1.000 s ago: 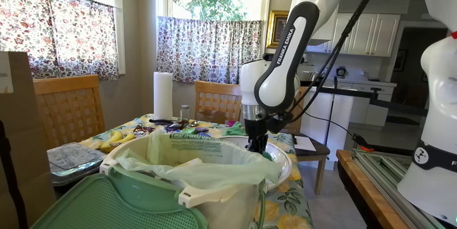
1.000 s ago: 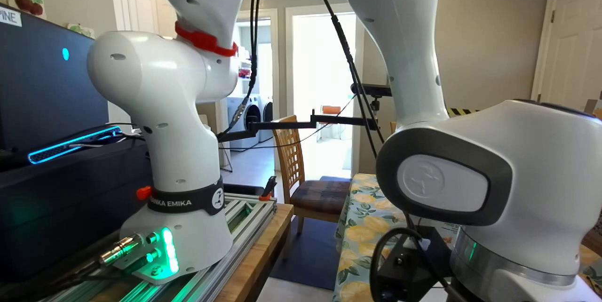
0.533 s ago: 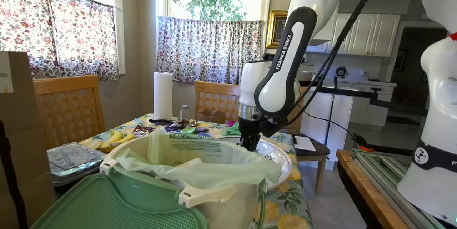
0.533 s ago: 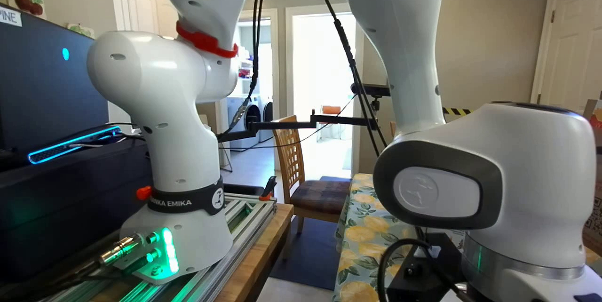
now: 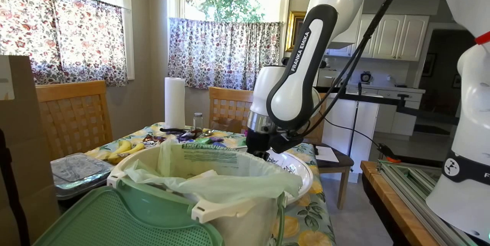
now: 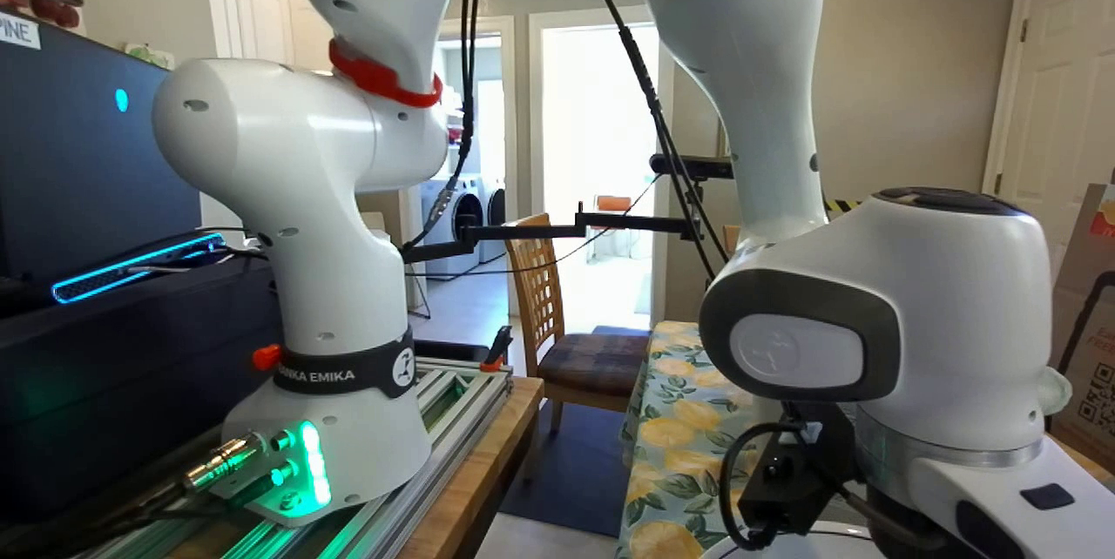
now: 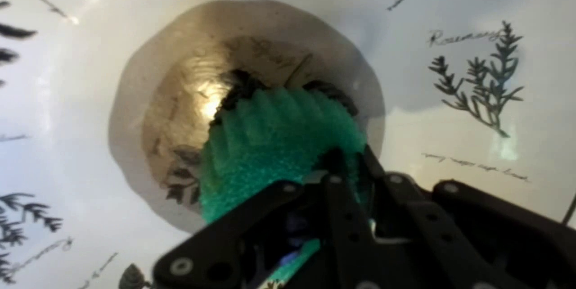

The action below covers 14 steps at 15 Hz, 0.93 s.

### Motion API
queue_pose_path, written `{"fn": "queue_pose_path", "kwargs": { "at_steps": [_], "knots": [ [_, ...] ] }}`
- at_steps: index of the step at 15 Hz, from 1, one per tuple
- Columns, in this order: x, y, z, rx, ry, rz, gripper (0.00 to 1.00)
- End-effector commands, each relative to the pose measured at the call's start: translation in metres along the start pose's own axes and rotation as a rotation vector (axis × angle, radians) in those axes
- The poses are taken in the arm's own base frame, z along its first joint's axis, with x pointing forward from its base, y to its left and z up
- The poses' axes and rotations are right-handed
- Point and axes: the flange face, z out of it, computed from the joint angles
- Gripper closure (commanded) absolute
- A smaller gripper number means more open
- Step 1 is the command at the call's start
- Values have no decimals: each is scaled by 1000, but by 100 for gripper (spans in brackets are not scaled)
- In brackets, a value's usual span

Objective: Stir in the bowl, then remove the sponge from the bowl

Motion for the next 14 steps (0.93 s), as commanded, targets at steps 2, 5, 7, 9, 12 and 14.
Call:
{"fn": "queue_pose_path", "kwargs": {
  "at_steps": [2,5,7,9,12,14],
  "knots": [
    [-13,-6,25,53,-123,-65,97],
    [-20,1,21,45,-214,-122,97],
    [-24,7,18,19,-271,-148,97],
    [-26,17,15,-23,-312,-149,97],
    [-25,38,11,-132,-340,-135,97],
    [-22,50,12,-201,-335,-136,97]
  ]
}}
